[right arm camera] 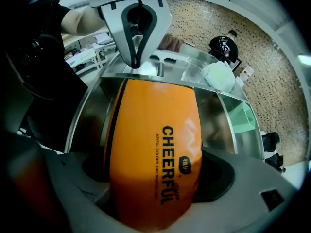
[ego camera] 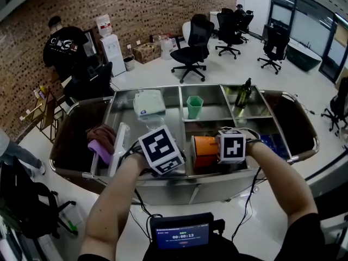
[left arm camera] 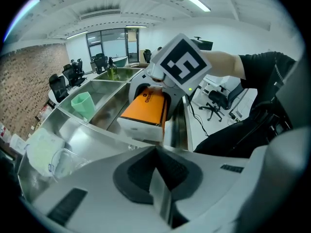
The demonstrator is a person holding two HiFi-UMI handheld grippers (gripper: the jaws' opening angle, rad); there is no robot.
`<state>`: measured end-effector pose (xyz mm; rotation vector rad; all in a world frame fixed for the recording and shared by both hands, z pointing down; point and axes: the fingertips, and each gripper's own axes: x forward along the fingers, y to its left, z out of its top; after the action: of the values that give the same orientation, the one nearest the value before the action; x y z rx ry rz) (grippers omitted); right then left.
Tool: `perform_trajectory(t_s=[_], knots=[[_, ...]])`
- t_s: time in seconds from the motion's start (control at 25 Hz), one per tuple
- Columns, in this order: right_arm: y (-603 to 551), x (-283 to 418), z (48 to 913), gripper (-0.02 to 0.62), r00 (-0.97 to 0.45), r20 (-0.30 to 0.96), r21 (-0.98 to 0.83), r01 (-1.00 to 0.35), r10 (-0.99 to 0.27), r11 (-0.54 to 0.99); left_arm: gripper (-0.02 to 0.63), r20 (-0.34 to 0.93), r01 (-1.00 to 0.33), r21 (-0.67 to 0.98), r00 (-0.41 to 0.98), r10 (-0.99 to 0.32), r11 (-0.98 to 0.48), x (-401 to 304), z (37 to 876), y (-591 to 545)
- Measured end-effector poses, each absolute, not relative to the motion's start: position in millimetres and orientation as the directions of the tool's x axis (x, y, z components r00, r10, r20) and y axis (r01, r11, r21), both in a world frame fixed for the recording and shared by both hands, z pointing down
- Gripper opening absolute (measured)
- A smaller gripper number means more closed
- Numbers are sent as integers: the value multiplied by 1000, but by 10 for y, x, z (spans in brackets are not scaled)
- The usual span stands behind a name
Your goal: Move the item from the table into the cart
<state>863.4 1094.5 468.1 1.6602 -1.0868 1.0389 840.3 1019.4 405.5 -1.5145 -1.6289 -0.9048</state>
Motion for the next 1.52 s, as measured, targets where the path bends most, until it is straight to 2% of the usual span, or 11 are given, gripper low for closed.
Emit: perform_trajectory(t_s=[0.32, 0.72, 1.12, 1.24, 1.52], knots=[[10972, 8802, 4611, 441, 297, 917, 217, -931, -265, -293, 5, 875, 999, 16, -32, 483, 38, 8428, 4080, 10068], [10836, 8392, 4514, 442, 243, 933, 180, -954, -265, -240, 5, 874, 998, 15, -41, 484, 57, 8360, 4082, 10120], [10800, 8390, 4766, 439, 150, 947, 77, -964, -284, -254, 5, 872, 998, 10, -37, 488, 58, 8333, 4057, 10125], [10791, 8448, 4768, 439, 170, 937, 85, -958, -304, -274, 5, 872, 998, 10, -36, 487, 55, 8324, 4056, 10107], [10895, 8585, 4793, 440, 232, 941, 167, -952, -248, -258, 5, 874, 999, 16, -37, 484, 49, 8335, 4087, 10105]])
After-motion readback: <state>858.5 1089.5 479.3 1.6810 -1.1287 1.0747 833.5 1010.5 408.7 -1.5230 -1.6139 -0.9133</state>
